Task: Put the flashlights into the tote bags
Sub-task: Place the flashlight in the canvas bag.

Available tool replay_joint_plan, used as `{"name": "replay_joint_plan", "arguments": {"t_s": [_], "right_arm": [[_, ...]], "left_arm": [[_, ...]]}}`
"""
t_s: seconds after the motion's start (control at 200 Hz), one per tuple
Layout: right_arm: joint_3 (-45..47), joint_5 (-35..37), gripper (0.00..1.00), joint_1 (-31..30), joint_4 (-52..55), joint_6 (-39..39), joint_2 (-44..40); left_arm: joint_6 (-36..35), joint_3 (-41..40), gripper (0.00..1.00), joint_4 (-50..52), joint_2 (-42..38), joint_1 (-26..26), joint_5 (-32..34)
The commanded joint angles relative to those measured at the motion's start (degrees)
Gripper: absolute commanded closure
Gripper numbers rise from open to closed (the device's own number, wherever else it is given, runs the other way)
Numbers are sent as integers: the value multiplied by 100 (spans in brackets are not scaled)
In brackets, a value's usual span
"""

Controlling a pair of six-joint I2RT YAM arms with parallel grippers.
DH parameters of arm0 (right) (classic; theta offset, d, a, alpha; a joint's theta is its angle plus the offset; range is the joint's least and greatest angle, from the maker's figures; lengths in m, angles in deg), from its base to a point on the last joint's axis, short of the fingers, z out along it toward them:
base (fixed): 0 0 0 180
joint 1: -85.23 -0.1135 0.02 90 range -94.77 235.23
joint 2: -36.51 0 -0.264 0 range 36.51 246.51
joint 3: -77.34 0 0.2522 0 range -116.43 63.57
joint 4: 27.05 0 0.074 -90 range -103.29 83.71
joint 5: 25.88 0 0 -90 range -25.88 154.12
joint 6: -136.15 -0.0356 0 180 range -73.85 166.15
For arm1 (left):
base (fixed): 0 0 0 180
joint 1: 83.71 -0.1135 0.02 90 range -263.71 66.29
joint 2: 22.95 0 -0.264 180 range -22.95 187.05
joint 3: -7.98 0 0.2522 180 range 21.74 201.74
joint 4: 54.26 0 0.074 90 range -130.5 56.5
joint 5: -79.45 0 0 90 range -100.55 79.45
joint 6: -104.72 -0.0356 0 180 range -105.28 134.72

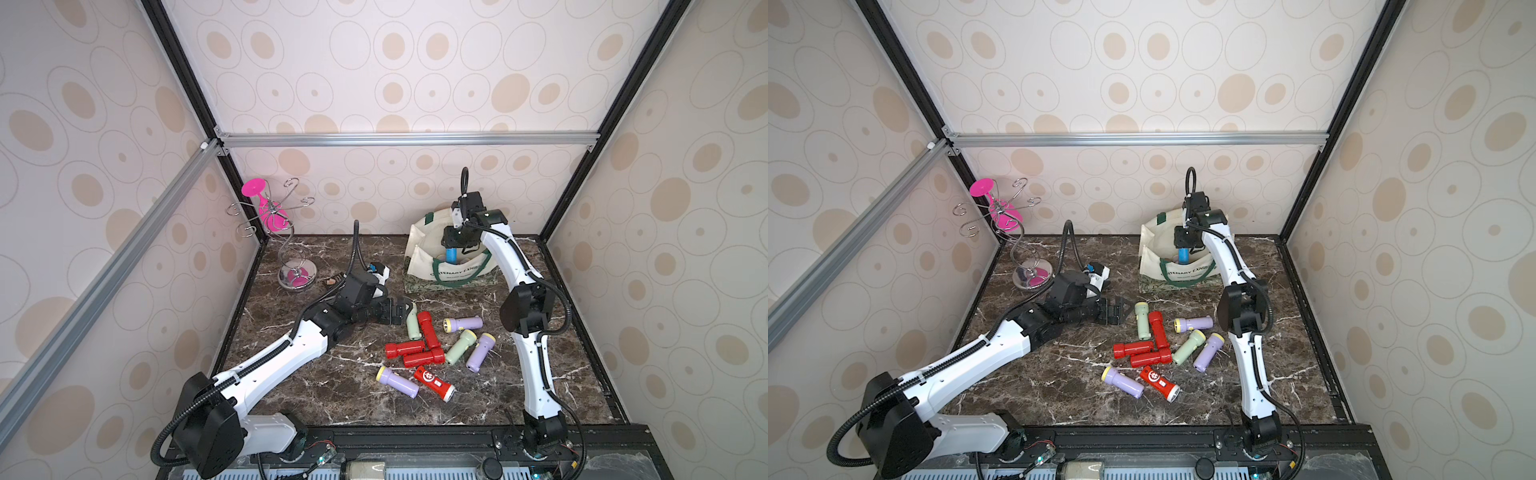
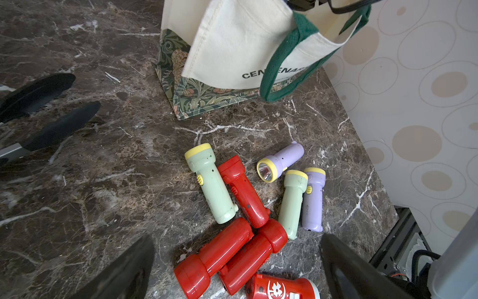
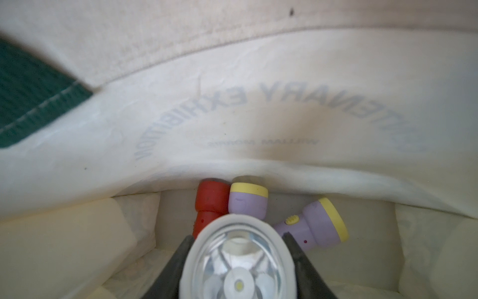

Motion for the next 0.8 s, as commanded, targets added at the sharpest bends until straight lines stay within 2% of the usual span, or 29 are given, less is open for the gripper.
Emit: {"name": "replay_joint_plan", "arguments": {"t_s": [0.0, 0.15, 0.29, 0.585, 0.79], "right_arm": [[-140, 120, 43, 5, 91, 109, -51], [-135, 118, 29, 5, 95, 169, -235], [-135, 138, 23, 5, 99, 215, -475], [-41, 61, 20, -13, 203, 307, -1262], [541, -237, 20, -123, 203, 250, -1953]], "left_arm": [[-8, 1, 0, -65, -65, -37, 13], [56, -5, 0, -141, -31, -34, -4], [148, -34, 0, -190, -26, -34, 23], [496, -207, 2, -76, 71, -32, 184], [840, -596, 4, -103, 30, -18, 180]]}}
